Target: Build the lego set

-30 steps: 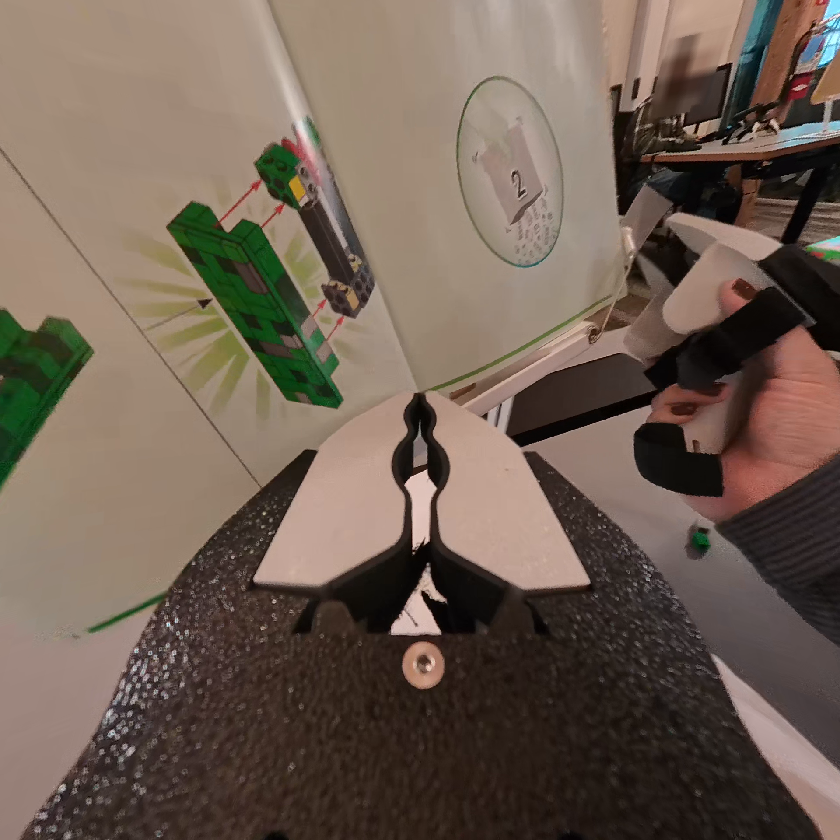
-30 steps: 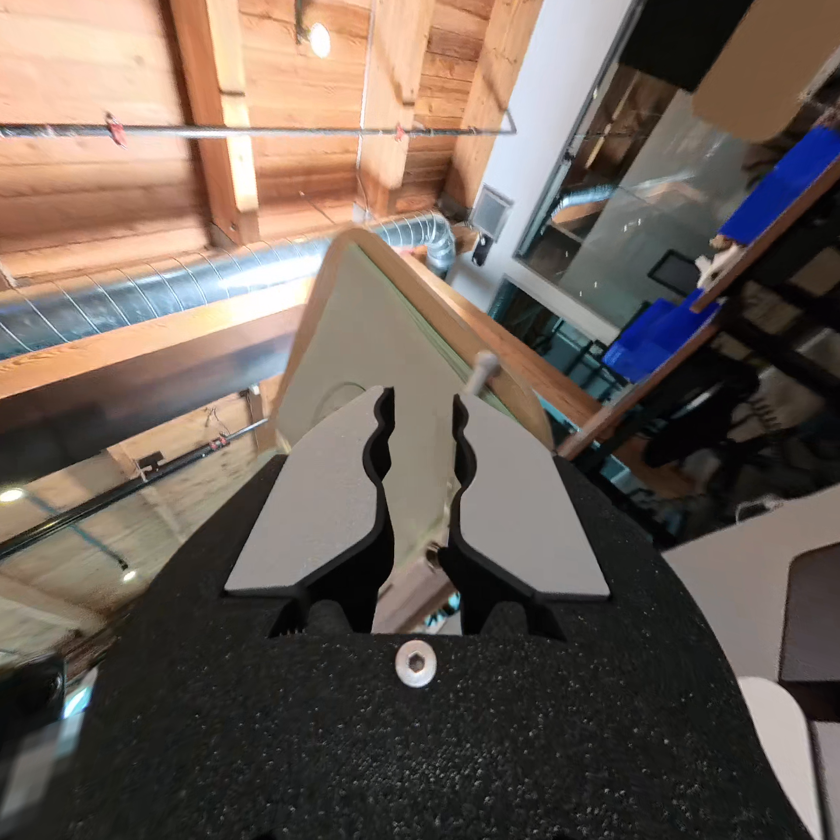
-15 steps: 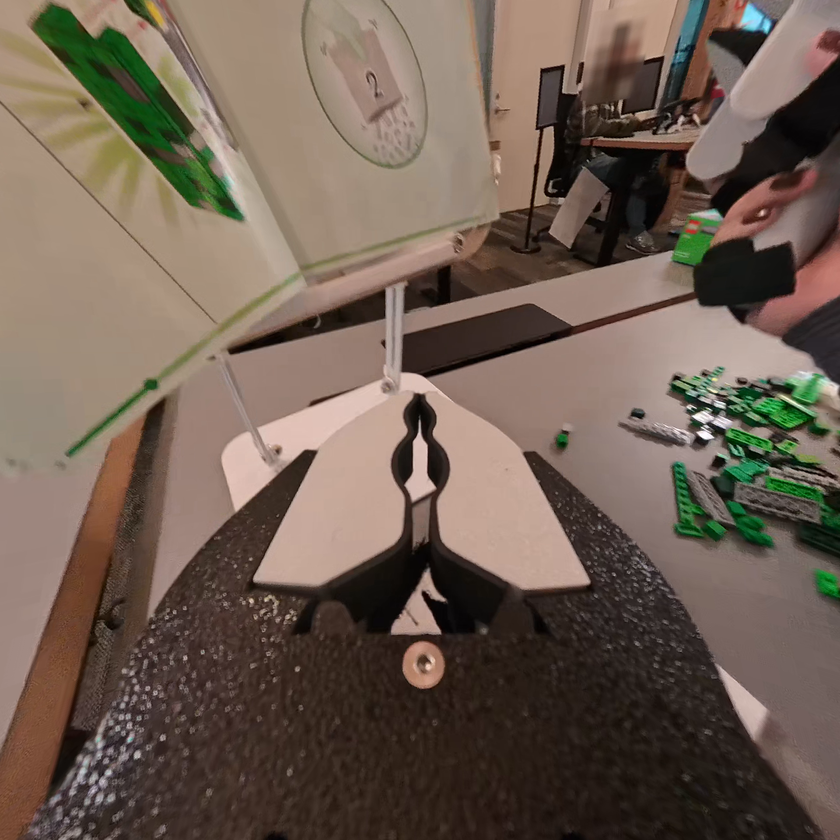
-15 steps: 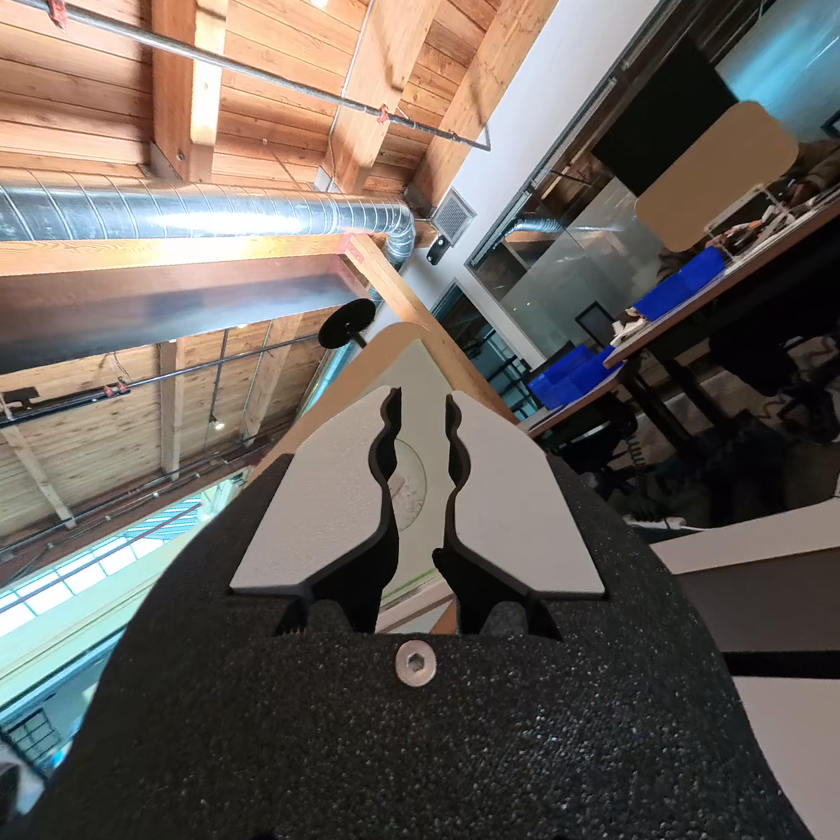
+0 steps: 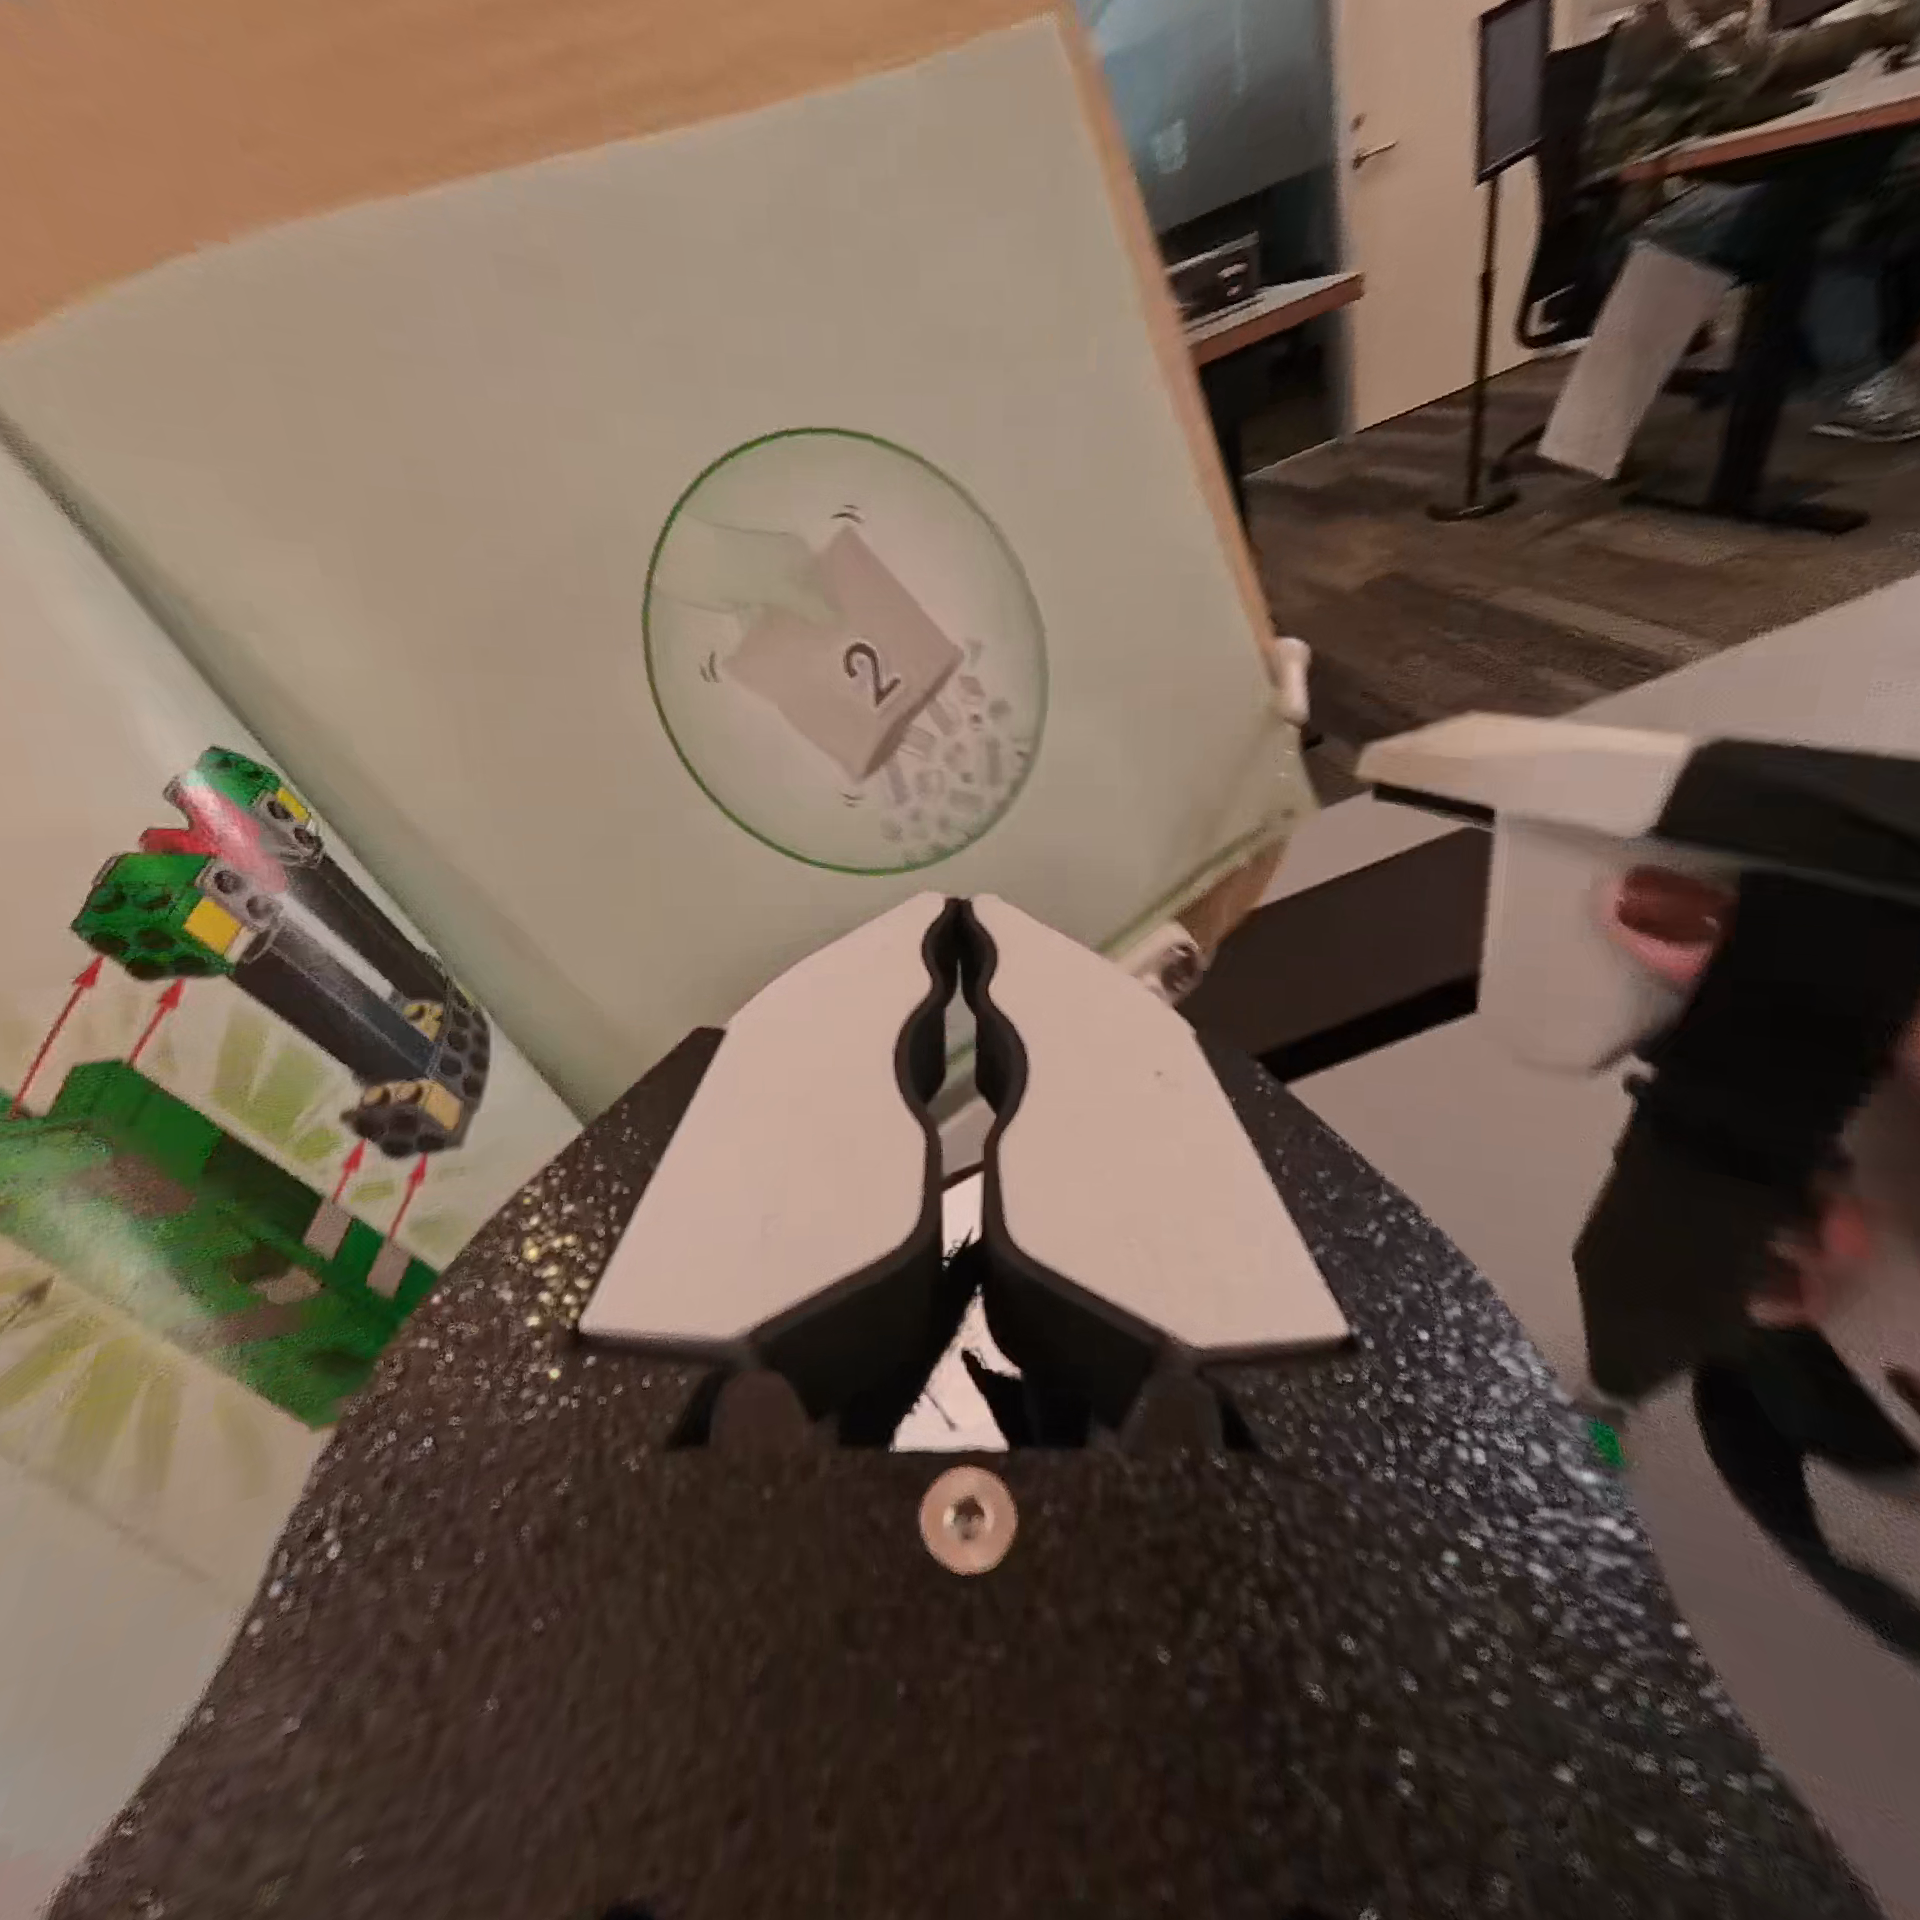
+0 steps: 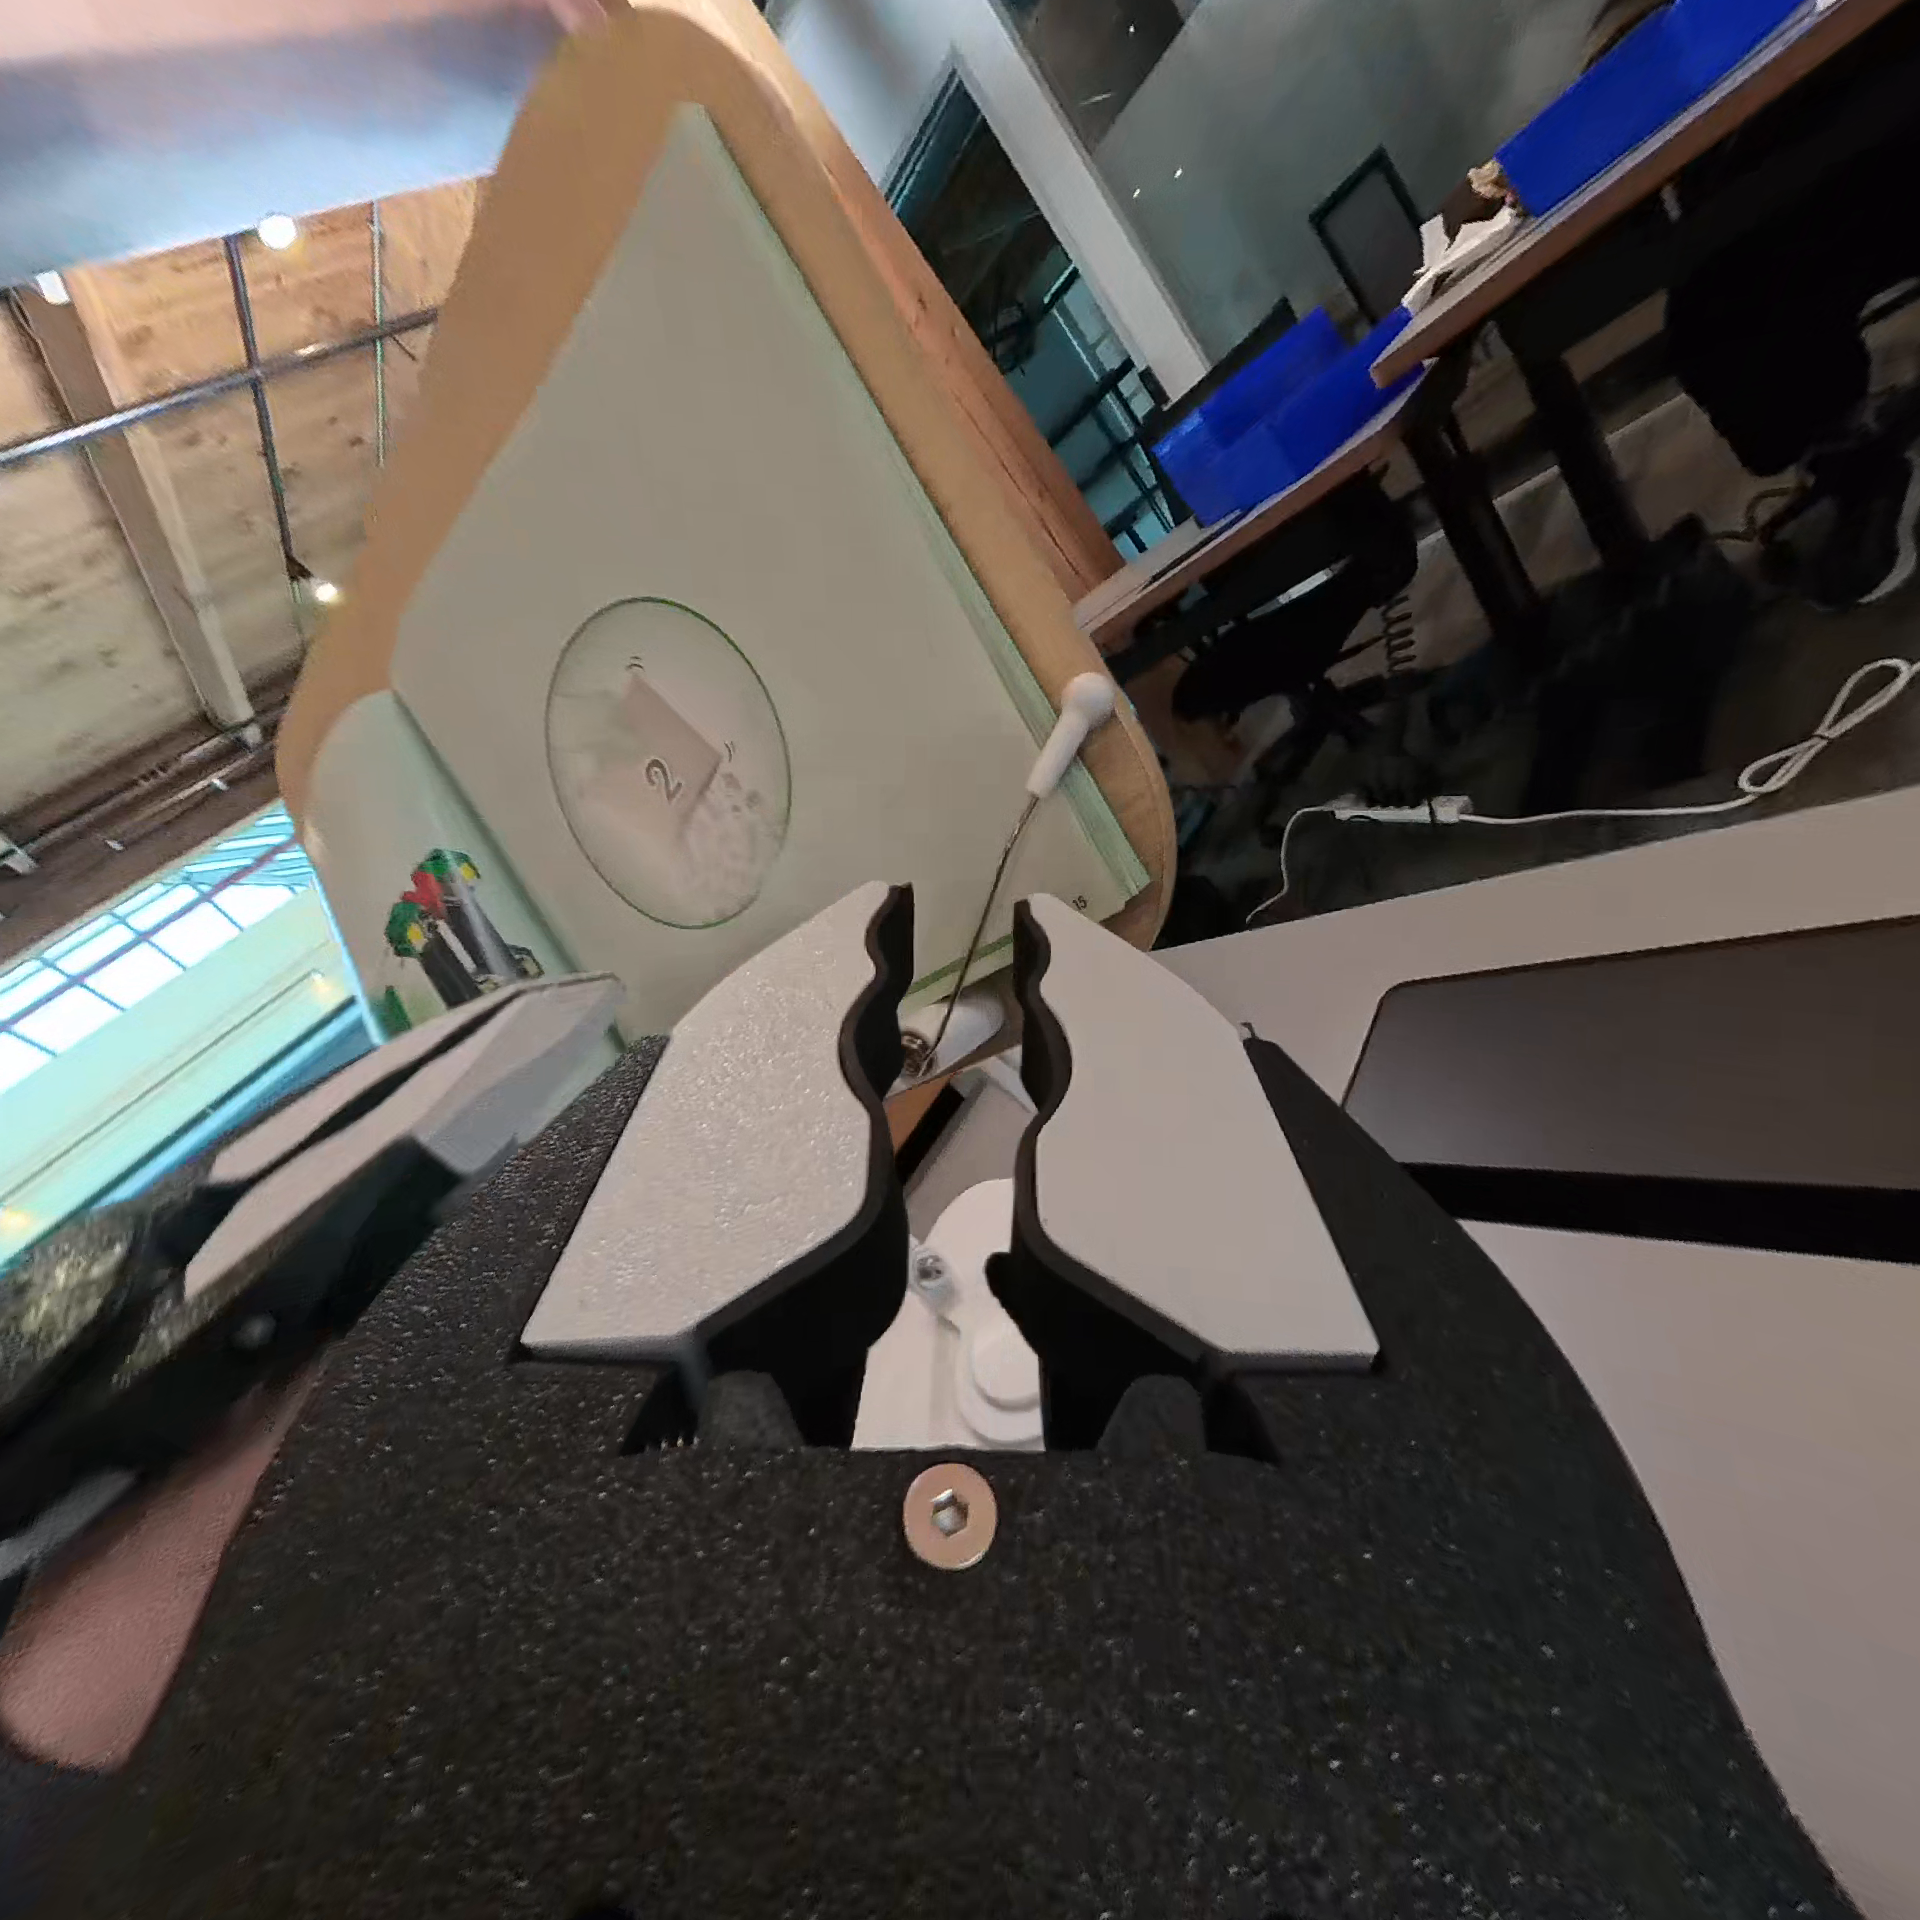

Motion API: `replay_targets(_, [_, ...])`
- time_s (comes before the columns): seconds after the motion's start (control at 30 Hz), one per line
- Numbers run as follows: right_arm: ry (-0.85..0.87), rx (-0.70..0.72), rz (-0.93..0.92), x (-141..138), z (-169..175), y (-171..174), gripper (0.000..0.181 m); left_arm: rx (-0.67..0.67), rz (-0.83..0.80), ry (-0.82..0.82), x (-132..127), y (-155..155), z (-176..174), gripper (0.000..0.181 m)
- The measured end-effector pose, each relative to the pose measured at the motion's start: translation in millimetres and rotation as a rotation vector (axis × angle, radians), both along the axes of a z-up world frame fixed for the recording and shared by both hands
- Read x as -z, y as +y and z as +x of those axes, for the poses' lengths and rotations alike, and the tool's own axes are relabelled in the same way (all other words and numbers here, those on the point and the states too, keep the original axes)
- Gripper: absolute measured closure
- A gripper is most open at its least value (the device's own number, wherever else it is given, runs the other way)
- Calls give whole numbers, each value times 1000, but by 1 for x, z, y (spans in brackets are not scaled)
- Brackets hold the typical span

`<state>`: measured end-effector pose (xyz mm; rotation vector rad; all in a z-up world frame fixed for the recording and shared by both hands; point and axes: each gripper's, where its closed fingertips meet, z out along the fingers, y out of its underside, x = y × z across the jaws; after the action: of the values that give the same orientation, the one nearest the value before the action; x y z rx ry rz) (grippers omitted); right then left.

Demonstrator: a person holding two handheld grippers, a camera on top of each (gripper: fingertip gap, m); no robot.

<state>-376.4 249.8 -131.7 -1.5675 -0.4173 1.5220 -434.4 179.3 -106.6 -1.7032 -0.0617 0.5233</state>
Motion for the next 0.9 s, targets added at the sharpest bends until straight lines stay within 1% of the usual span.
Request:
replay_targets(0.1, [-66, 1, 29, 6, -17, 2, 160, -57, 7, -61, 2, 11, -17, 181])
replay_targets(0.2, [-96, -22, 18, 9, -33, 2, 160, -71, -7, -157, 12, 16, -28, 181])
replay_targets(0.23, [-103, -15, 13, 9, -35, 3, 161, -63, -5, -192, 15, 17, -29, 181])
replay_targets(0.33, [-132, 34, 15, 10, -38, 11, 171, -40, 2, -261, 18, 18, -33, 181])
replay_targets(0.4, [-140, 48, 23, 11, -38, 14, 177, -28, -5, -265, 19, 18, -34, 181])
replay_targets(0.5, [-137, 79, 85, 8, -37, 12, 177, -27, -21, -253, 19, 18, -34, 181])
replay_targets(0.6, [-158, 122, 264, -5, -39, 1, 179, -19, -27, -256, 19, 17, -33, 181])
replay_targets(0.7, [-219, 140, 447, -12, -46, -9, 180, -12, -31, -268, 19, 16, -32, 181])
replay_targets(0.73, [-242, 137, 463, -12, -48, -10, 180, -11, -35, -268, 19, 16, -32, 181])
replay_targets(0.87, [-323, 96, 393, -9, -47, -6, 179, -3, -33, -236, 19, 16, -31, 181])
replay_targets(0.9, [-341, 117, 410, -11, -42, -5, 172, 11, -28, -229, 19, 15, -28, 181])
